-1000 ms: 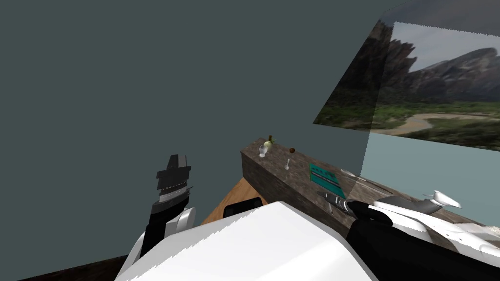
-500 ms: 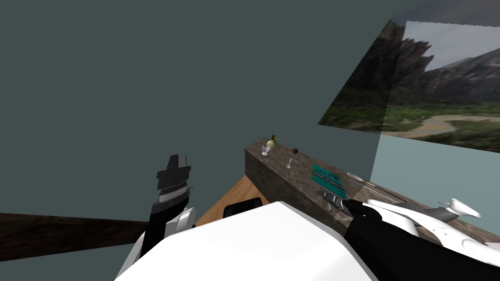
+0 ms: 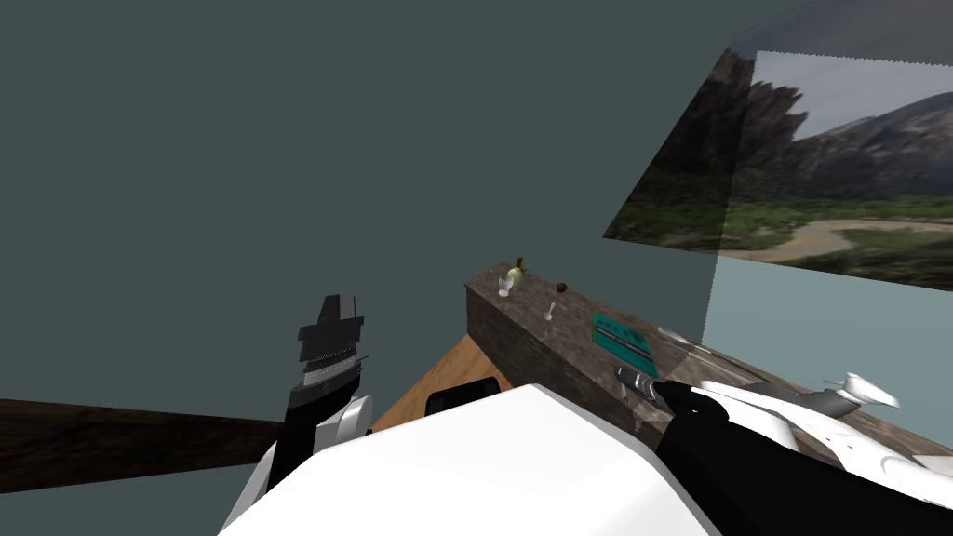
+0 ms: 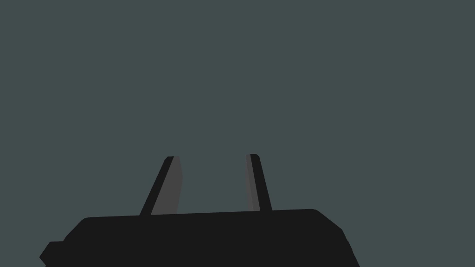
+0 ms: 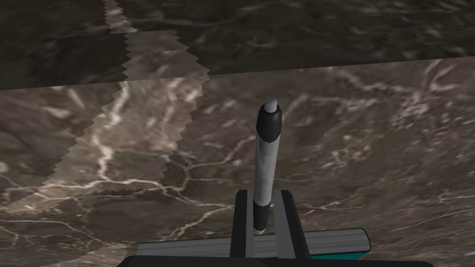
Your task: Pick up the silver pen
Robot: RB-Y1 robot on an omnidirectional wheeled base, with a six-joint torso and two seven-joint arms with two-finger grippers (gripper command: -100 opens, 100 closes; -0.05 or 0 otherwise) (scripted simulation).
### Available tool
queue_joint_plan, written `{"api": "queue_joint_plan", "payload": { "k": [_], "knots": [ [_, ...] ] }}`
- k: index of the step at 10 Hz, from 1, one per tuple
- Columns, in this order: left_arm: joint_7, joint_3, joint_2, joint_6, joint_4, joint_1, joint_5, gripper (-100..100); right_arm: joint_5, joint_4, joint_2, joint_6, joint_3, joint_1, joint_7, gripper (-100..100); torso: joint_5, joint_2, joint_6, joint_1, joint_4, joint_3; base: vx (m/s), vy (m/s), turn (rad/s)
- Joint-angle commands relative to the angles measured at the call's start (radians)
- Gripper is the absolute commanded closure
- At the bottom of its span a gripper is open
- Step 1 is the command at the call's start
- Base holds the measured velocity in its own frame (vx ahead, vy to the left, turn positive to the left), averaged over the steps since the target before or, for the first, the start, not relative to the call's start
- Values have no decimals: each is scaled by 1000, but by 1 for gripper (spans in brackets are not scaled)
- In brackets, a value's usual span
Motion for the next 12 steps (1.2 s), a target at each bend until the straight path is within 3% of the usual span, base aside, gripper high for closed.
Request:
{"api": "queue_joint_plan", "payload": {
  "k": [1, 2, 10, 11, 12],
  "knots": [
    [0, 0, 0, 0, 0, 0, 0, 0, 0, 0, 0, 0, 0, 0, 0, 0, 0, 0, 0, 0, 0, 0, 0, 0, 0],
    [0, 0, 0, 0, 0, 0, 0, 0, 9, -3, -4, -27, -16, 24, 11, 100, 0, 0, 0, 0, 0, 0, 76, -14, -271],
    [0, 0, 0, 0, 0, 0, 0, 0, 61, -20, -24, -163, -114, 171, 72, 100, 0, -7, 1, 1, -1, -4, 129, 21, -211],
    [0, 0, 0, 0, 0, 0, 0, 0, 57, -19, -23, -150, -106, 159, 66, 100, 0, -7, 1, 2, -2, -4, 48, 25, -47],
    [0, 0, 0, 0, 0, 0, 0, 0, 58, -19, -22, -154, -107, 161, 68, 0, 0, -5, -1, 1, -1, -3, 7, 5, 9]
  ]
}}
